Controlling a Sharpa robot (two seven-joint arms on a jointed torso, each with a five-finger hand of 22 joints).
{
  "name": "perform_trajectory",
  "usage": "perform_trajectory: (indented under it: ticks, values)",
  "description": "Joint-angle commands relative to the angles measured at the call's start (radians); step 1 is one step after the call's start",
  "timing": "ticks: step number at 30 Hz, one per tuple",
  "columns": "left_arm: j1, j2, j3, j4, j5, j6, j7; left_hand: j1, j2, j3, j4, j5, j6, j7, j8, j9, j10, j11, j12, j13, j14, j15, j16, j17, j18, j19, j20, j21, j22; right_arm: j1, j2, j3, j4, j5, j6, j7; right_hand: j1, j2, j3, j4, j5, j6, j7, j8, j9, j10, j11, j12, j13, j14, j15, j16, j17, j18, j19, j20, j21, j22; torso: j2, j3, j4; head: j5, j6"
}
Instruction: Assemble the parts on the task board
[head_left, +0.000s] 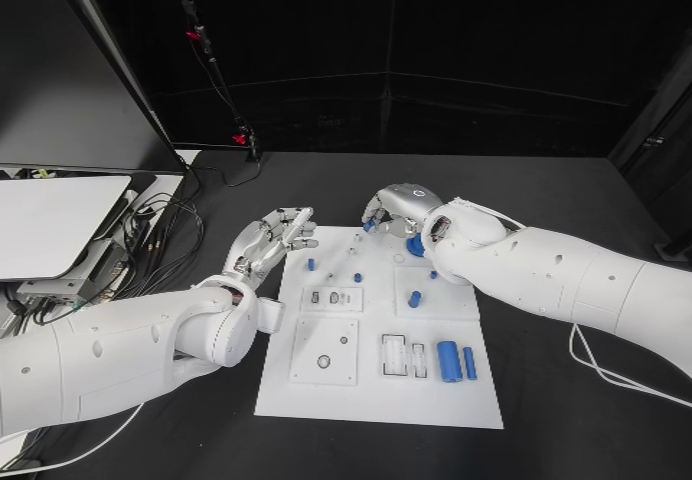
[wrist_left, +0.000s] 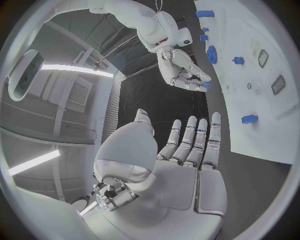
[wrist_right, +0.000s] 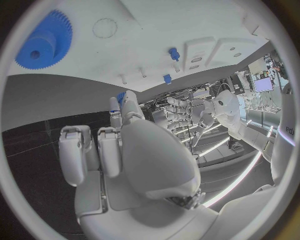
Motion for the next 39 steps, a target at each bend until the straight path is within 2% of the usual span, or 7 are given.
perform_trajectory:
  ticks: [1,12,20,33,39]
  values:
    - [0.001,0.0,0.001,0.004,-0.006,0.011,0.173,0.009,0.006,0.004,0.0,0.005,0.003,0.149,-0.005,-0.001,-0.007,-0.001,-0.007,0.001,-0.004,0.005,-0.003,-0.001,0.009,-0.01,0.0,0.004,-0.001,0.003,0.007,0.001,-0.008,-0.005,0.026,-0.001,0.007,-0.003,-0.001,0.004,0.007,0.008,0.0,0.003,0.001,0.004,0.001,-0.004,-0.001,0.067,-0.006,0.002,0.045,-0.015,0.102,-0.007,0.003,0.262,0.006,-0.0001,0.0031,0.003,-0.003]
    - [0.001,0.0,0.001,0.006,-0.006,0.011,0.172,0.009,0.006,0.004,0.0,0.005,0.003,0.149,-0.005,-0.001,-0.007,-0.001,-0.007,0.001,-0.004,0.005,-0.003,-0.001,0.009,-0.01,0.0,0.004,-0.001,0.004,0.031,0.001,-0.031,-0.021,0.037,-0.006,0.01,-0.004,0.002,0.007,0.007,0.008,0.001,-0.002,0.0,0.006,0.002,-0.012,-0.001,0.067,-0.005,0.002,0.045,-0.015,0.102,-0.006,0.003,0.263,0.006,-0.001,0.0046,0.009,-0.013]
    - [0.001,-0.001,0.001,0.005,-0.006,0.011,0.171,0.009,0.006,0.004,0.0,0.005,0.003,0.149,-0.005,-0.001,-0.007,-0.001,-0.007,0.001,-0.004,0.005,-0.003,-0.001,0.009,-0.01,0.0,0.004,-0.001,0.004,0.042,0.001,-0.051,-0.031,0.039,-0.011,0.011,-0.005,0.003,0.009,0.007,0.009,0.001,-0.004,0.0,0.006,0.002,-0.016,-0.001,0.067,-0.005,0.002,0.045,-0.015,0.102,-0.006,0.003,0.263,0.005,-0.001,0.0016,0.016,-0.021]
    - [0.001,0.0,0.001,0.006,-0.006,0.01,0.171,0.01,0.007,0.004,0.0,0.008,0.004,0.149,-0.005,0.0,-0.006,-0.001,-0.006,0.001,-0.004,0.005,-0.004,-0.001,0.008,-0.01,0.0,0.004,-0.002,0.004,0.06,0.001,-0.068,-0.032,0.045,-0.013,0.013,-0.004,0.005,0.01,0.007,0.009,0.001,-0.006,0.0,0.006,0.003,-0.021,-0.001,0.067,-0.004,0.002,0.046,-0.015,0.102,-0.006,0.003,0.263,0.004,0.0,0.0033,0.022,-0.033]
    - [0.002,-0.001,0.001,0.006,-0.006,0.009,0.17,0.01,0.007,0.004,0.0,0.008,0.004,0.149,-0.005,0.0,-0.006,-0.001,-0.006,0.001,-0.004,0.005,-0.004,-0.001,0.008,-0.01,0.0,0.004,-0.002,0.003,0.07,0.001,-0.081,-0.032,0.039,-0.009,0.013,-0.004,0.005,0.01,0.007,0.009,0.001,-0.006,0.0,0.006,0.003,-0.021,-0.001,0.067,-0.004,0.002,0.046,-0.015,0.102,-0.006,0.003,0.263,0.002,-0.0014,0.001,0.025,-0.038]
